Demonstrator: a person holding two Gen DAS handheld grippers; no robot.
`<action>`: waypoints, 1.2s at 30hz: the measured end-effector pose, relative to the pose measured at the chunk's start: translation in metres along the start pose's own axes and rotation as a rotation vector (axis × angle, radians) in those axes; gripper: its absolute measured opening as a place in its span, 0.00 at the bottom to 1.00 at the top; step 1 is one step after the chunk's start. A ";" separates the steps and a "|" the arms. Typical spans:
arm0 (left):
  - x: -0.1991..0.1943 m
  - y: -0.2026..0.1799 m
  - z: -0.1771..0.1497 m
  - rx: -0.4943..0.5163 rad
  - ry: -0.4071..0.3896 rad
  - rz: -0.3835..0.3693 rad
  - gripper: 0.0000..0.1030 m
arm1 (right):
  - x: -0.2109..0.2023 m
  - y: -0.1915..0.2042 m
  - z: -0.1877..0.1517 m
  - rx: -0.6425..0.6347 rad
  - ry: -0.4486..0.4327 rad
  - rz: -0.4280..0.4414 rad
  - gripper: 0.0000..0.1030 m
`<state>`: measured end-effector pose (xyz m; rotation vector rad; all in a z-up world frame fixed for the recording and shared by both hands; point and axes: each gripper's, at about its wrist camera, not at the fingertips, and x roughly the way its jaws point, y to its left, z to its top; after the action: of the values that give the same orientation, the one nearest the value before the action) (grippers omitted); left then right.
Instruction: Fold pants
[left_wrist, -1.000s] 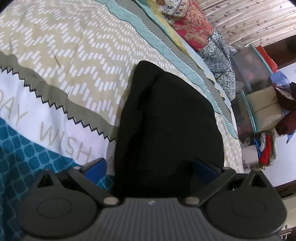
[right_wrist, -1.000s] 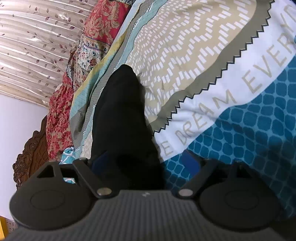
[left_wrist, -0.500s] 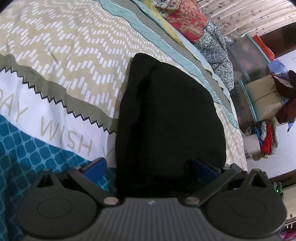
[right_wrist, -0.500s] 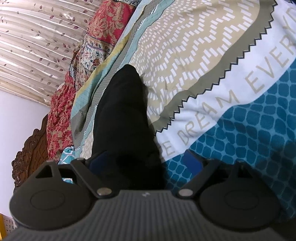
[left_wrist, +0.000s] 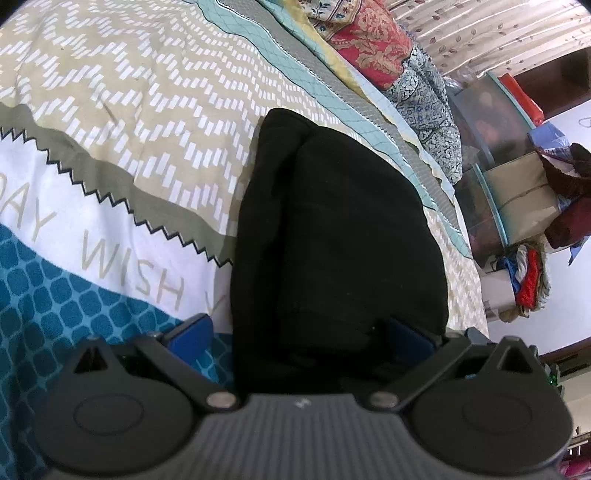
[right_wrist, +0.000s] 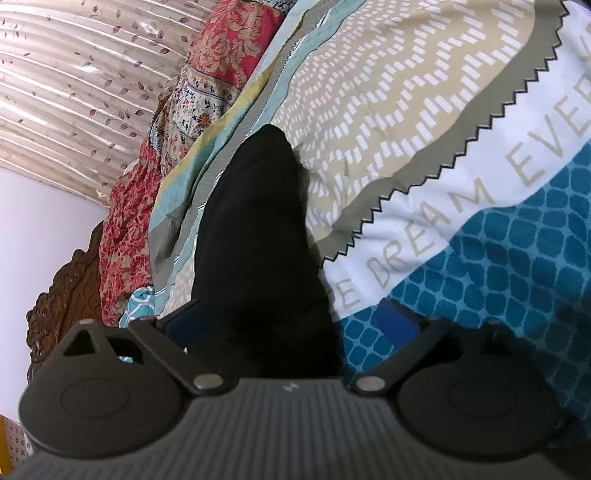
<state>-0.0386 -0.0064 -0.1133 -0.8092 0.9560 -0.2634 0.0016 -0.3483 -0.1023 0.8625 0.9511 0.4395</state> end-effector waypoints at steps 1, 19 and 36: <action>-0.001 0.001 -0.001 -0.002 -0.005 -0.004 1.00 | 0.001 0.000 0.000 -0.006 0.004 0.004 1.00; -0.016 -0.005 0.046 -0.013 -0.058 -0.074 1.00 | 0.013 0.030 0.033 -0.196 0.000 0.030 0.92; 0.036 -0.048 0.017 0.192 0.008 0.207 1.00 | 0.059 0.020 0.018 -0.219 0.129 0.037 0.85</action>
<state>0.0029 -0.0500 -0.0960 -0.5297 0.9969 -0.1754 0.0484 -0.3050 -0.1119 0.6600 0.9856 0.6248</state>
